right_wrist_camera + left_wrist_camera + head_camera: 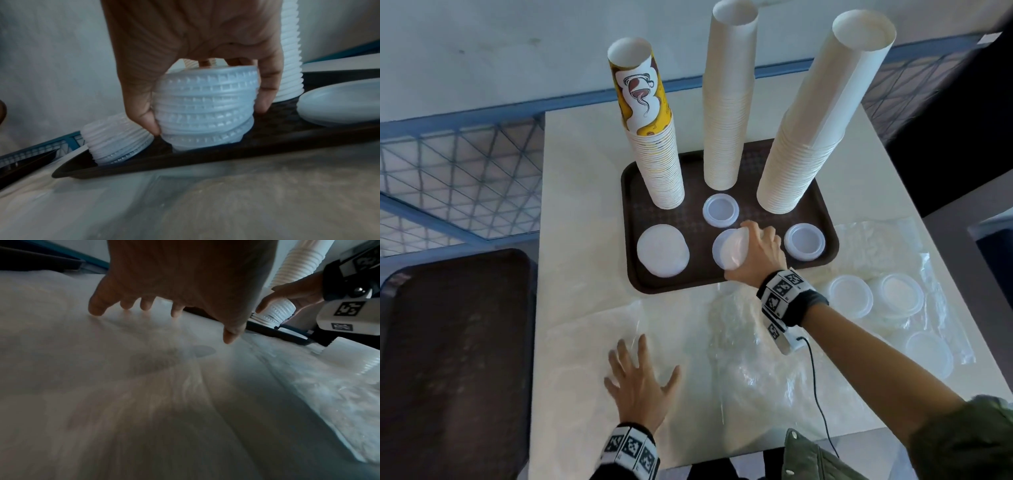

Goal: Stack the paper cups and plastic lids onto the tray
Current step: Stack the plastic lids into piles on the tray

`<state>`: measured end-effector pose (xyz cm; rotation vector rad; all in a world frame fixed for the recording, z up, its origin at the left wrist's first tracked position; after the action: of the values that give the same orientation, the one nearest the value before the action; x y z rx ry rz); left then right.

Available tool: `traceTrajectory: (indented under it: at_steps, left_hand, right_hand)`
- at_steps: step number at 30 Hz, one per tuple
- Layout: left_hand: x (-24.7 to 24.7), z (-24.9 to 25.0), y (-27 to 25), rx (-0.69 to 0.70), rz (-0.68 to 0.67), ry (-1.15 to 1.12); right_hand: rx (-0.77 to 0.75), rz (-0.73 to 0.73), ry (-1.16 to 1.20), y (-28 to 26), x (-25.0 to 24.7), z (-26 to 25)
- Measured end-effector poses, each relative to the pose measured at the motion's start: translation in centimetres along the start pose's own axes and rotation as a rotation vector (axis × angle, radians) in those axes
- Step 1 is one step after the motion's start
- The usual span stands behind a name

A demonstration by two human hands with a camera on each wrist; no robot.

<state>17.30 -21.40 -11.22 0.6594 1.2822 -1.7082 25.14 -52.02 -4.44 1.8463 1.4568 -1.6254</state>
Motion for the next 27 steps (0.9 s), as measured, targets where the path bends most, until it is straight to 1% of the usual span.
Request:
traceTrajectory:
  at_steps: [3, 6, 15, 21, 27]
  left_hand:
    - [-0.2, 0.5, -0.1, 0.05, 0.015, 0.02]
    - [0.0, 1.1, 0.0, 0.076, -0.006, 0.048]
    - [0.6, 2.0, 0.3, 0.179, 0.032, 0.138]
    - [0.5, 1.6, 0.4, 0.161, 0.044, 0.132]
    - [0.8, 1.4, 0.3, 0.165, 0.032, 0.136]
  right_hand:
    - [0.017, -0.003, -0.04, 1.4, 0.8, -0.8]
    - [0.027, 0.002, -0.085, 2.3, 1.2, -1.0]
    - [0.033, -0.008, -0.123, 3.2, 2.4, -1.5]
    - [0.028, -0.01, -0.127, 3.3, 2.7, -1.6]
    - [0.011, -0.019, -0.249, 3.3, 2.7, -1.7]
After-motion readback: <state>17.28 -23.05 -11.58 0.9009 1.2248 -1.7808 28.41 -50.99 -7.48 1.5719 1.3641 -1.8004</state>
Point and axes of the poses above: each hand's wrist, its own y-axis towards the middle knuckle, its own x-axis out of the palm, z = x × y, the point moved 10 cm from there along y, towards the middle knuckle, and after that the axes turned 7 degrees about -y, right-handed, at the moved point
